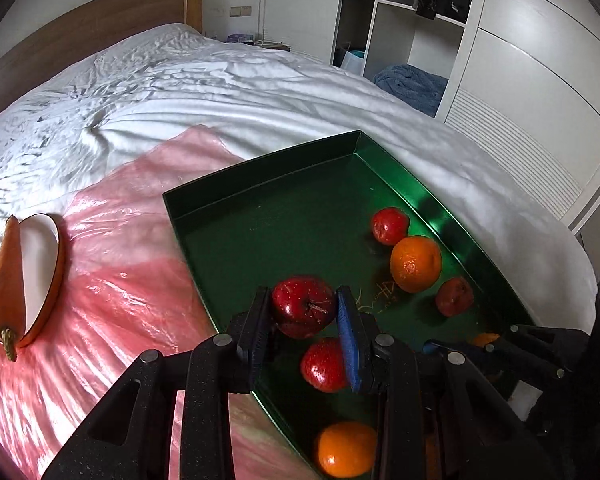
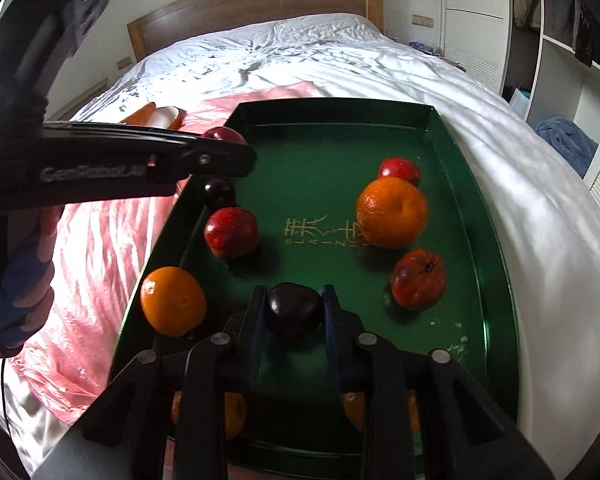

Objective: Organize fruits
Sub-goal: 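Lower and open the left gripper to drop the apple while the right gripper releases the plum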

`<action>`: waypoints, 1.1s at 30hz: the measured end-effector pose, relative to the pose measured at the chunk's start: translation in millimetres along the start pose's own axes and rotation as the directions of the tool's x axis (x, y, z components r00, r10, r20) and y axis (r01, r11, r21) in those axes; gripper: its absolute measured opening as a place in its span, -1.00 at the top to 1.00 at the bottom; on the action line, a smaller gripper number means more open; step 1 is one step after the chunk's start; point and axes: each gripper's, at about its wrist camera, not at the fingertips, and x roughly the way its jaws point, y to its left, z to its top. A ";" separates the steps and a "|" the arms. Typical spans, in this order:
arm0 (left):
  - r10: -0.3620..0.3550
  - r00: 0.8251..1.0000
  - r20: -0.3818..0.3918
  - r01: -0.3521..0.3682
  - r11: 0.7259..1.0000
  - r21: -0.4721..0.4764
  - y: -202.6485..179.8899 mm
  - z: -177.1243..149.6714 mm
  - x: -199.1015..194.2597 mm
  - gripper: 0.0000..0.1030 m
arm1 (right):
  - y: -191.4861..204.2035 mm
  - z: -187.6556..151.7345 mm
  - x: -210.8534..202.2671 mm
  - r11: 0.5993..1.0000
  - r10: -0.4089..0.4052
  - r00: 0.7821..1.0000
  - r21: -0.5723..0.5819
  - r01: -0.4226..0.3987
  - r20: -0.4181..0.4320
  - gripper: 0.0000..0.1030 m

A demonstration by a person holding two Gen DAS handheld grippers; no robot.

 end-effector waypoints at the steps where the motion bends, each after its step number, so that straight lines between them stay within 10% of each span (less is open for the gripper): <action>1: 0.003 1.000 -0.003 -0.003 1.000 0.002 -0.7 0.4 3.1 0.46 | -0.5 1.0 2.4 1.000 -0.005 1.000 -0.003 0.005 -0.002 -0.59; 29: 0.031 0.998 -0.058 -0.030 0.999 0.031 -15.4 -6.0 27.1 0.46 | 8.7 3.0 8.5 0.998 -0.035 0.999 -0.050 0.034 -0.016 -0.65; 33: 0.045 0.998 -0.051 -0.043 0.999 0.028 -15.2 -5.6 25.3 0.46 | 9.1 3.6 7.7 0.998 -0.029 0.999 -0.047 0.028 -0.013 -1.00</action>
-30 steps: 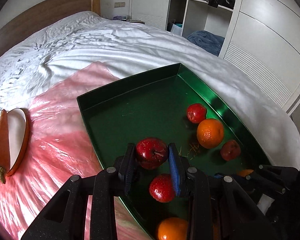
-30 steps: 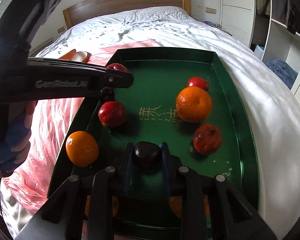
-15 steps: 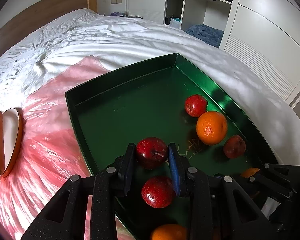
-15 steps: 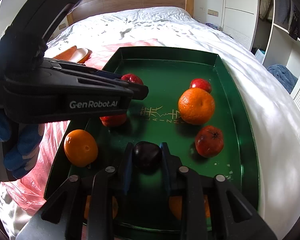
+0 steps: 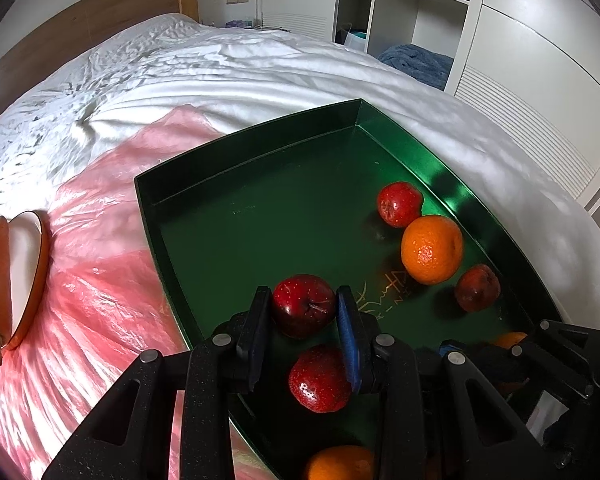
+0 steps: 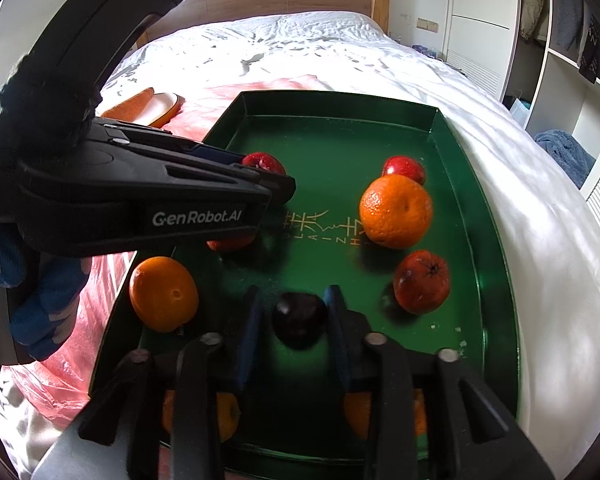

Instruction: Organize fruits

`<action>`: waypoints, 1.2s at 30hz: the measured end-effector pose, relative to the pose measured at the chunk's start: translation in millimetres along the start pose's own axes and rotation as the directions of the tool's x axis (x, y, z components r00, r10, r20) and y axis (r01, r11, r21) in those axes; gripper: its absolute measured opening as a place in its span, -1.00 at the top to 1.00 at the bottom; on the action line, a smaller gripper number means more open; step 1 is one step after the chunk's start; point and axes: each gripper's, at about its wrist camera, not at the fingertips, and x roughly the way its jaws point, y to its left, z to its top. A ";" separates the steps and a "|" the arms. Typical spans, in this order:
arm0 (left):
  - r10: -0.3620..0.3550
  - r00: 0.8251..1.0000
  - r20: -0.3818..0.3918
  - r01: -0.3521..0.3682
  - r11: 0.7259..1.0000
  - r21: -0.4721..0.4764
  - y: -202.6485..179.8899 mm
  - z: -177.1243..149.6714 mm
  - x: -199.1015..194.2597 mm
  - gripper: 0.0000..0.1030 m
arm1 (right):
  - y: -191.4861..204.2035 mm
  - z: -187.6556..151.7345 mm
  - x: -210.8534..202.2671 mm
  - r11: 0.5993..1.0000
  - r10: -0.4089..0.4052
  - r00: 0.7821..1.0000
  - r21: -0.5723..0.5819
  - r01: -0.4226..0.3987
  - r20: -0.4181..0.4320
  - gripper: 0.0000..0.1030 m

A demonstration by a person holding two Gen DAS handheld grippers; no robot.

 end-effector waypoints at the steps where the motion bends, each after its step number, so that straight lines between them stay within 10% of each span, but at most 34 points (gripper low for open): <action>1: 0.003 1.000 0.001 -0.003 1.000 0.000 0.6 -0.1 -0.5 0.46 | 0.5 0.0 -0.5 1.000 -0.001 1.000 -0.003 0.001 0.001 -1.00; 36: 0.059 0.990 0.131 -0.044 0.993 -0.112 35.0 -60.1 -138.4 0.07 | 37.3 -16.9 -80.7 0.999 -0.028 0.998 0.018 0.027 0.057 -1.00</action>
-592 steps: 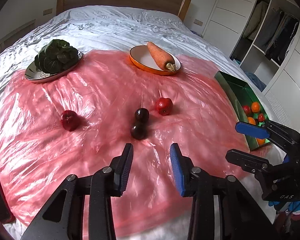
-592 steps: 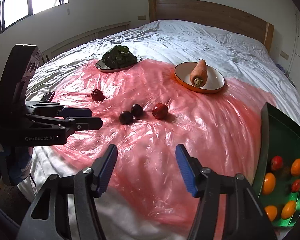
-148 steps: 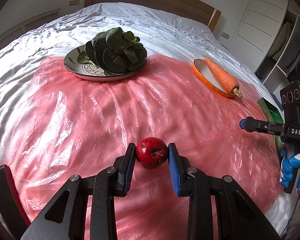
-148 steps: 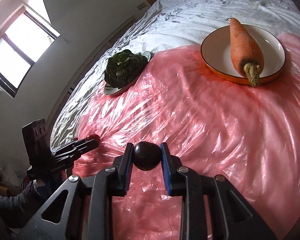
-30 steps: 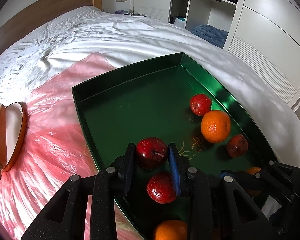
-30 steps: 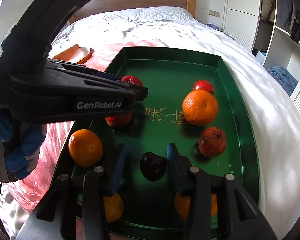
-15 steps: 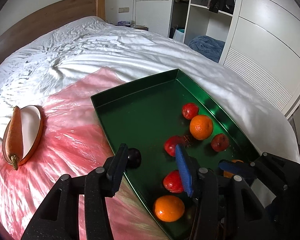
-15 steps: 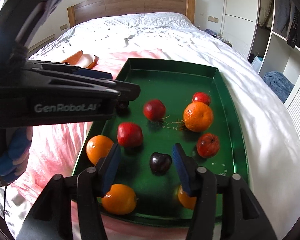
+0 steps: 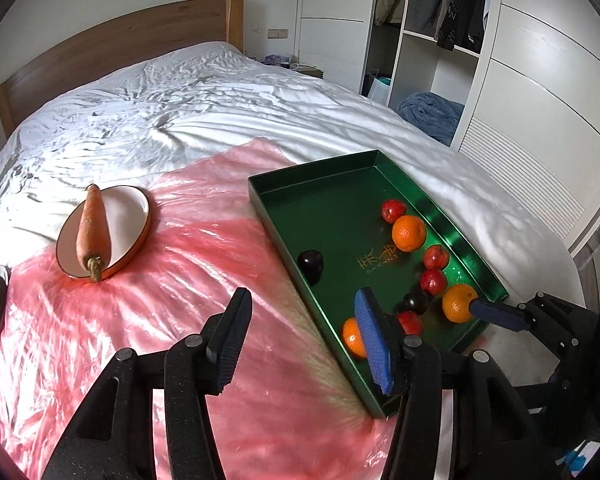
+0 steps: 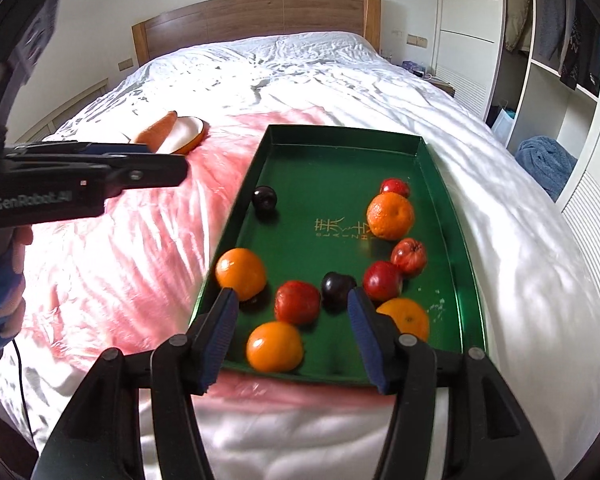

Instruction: Organize fruits

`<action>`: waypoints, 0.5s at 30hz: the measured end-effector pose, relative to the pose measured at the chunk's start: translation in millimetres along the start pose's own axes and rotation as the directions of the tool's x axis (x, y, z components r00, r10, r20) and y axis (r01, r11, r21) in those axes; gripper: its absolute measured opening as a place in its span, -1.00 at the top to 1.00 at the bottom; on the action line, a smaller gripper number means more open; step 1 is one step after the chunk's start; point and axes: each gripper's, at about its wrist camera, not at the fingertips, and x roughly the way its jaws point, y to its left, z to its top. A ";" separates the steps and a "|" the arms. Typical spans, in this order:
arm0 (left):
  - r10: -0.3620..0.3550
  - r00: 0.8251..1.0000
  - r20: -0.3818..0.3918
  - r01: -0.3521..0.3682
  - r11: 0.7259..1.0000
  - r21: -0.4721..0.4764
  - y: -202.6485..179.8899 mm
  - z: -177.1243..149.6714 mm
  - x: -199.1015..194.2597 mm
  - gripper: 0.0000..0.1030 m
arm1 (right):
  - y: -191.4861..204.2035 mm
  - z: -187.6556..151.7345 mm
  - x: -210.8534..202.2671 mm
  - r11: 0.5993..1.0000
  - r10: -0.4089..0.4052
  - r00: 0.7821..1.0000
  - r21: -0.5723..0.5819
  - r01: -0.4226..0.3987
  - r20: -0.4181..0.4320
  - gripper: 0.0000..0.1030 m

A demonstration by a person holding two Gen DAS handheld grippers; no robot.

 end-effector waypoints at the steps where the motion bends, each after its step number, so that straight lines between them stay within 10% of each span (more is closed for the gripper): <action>1: 0.010 1.000 0.005 -0.010 1.000 -0.001 2.7 -3.8 -5.7 0.07 | 2.7 -0.8 -3.3 1.000 0.000 1.000 0.000 0.000 0.001 -1.00; 15: 0.124 0.992 0.027 -0.122 0.990 -0.071 45.2 -75.5 -93.1 0.03 | 66.9 -21.2 -48.9 0.999 0.039 0.999 -0.033 -0.038 0.031 -1.00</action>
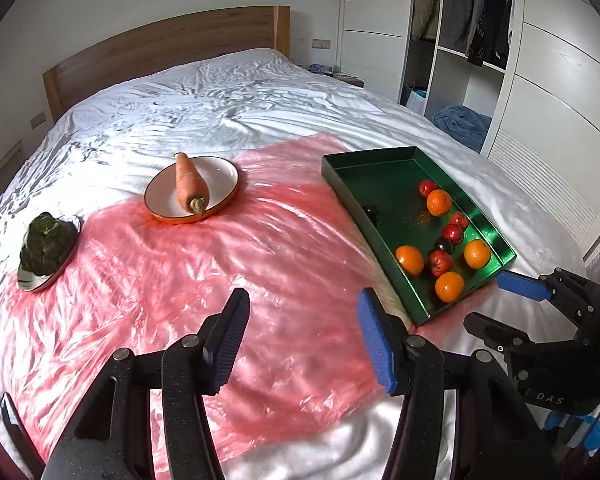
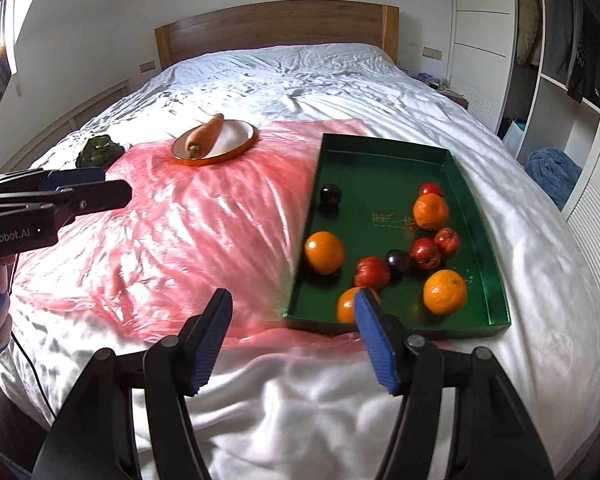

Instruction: Organize fruits

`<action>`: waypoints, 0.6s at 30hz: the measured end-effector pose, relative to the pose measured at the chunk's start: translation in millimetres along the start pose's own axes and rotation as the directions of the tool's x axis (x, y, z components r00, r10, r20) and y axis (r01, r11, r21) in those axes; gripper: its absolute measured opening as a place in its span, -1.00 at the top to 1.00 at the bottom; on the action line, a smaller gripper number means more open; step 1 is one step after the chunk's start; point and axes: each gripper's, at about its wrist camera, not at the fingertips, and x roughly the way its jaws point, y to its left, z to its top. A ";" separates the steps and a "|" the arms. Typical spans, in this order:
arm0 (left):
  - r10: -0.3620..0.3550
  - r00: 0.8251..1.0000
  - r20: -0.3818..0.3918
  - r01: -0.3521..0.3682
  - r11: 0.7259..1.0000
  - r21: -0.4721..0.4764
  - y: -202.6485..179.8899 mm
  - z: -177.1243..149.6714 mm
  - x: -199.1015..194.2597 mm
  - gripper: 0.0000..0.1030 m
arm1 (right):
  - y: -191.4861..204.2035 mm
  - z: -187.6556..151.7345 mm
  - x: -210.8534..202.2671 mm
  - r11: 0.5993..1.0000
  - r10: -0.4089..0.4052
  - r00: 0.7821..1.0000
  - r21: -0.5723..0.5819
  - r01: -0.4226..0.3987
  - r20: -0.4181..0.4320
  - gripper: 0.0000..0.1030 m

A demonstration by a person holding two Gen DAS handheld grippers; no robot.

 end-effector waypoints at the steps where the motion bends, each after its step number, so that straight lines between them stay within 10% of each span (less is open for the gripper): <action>1: 0.007 1.000 0.000 -0.007 1.000 -0.005 3.0 -4.0 -4.4 0.03 | 5.4 -1.5 -2.8 1.000 0.003 1.000 -0.001 -0.003 0.002 -1.00; 18: 0.174 0.985 0.013 -0.170 0.974 -0.147 68.6 -80.0 -70.1 -0.13 | 80.4 -28.9 -13.3 1.000 -0.007 1.000 -0.016 0.008 0.024 -1.00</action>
